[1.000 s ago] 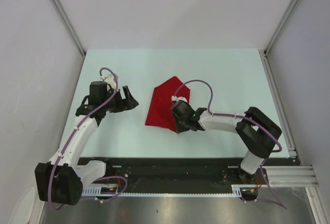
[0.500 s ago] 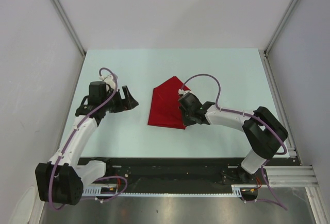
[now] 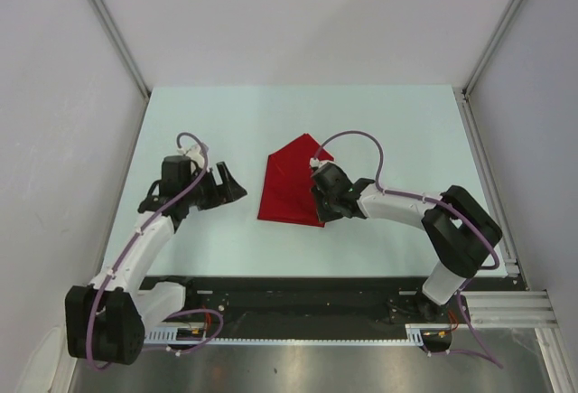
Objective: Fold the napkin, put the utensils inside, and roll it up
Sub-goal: Roll the napkin with the utensil
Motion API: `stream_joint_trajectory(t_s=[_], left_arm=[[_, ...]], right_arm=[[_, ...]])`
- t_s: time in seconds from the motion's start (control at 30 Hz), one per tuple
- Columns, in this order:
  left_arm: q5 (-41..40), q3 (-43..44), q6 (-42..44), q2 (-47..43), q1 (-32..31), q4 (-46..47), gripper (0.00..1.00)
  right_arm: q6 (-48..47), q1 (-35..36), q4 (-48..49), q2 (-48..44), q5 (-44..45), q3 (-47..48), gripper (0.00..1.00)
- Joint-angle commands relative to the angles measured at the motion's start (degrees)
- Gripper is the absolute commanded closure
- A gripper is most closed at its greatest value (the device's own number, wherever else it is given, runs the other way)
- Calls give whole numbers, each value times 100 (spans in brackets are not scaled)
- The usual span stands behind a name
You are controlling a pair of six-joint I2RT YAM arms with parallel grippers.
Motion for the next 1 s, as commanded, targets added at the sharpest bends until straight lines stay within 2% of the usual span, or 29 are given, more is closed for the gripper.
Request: stream_joint_trajectory(t_s=[0.0,0.07,0.1,0.17,0.27,0.33,0.63,0.8,0.97], left_arm=[[300,-821,-808,-297,-171,933,13],[335,-1164,-1063,-236,-233,1336,16],[405,-1262,-1151,-200,-242,1504,17],[493,-1552,-1248,-43,-303,2073,20],[844,-1947,-1512,299,-391,3129,23],[915,-2089,-1705,537,-453,3734,26],[1196,-2265,-2074,1794,-655,5222,30],[1144,-2195,-2092,2146,-760,5399,34],[1170,-2186,-2101,2498,-848,5575,43]], right_arm=[[-150,12,-25,-260,106,210,61],[-221,3,-131,-374,150,228,51],[-291,-5,-166,-505,168,237,42],[-370,-5,-237,-664,194,211,34],[-476,-14,-281,-937,230,149,27],[-494,-23,-290,-1104,238,62,26],[-300,-58,-131,-1359,133,-334,24],[-230,-50,-96,-1385,116,-413,24],[-326,-50,53,-1351,2,-440,24]])
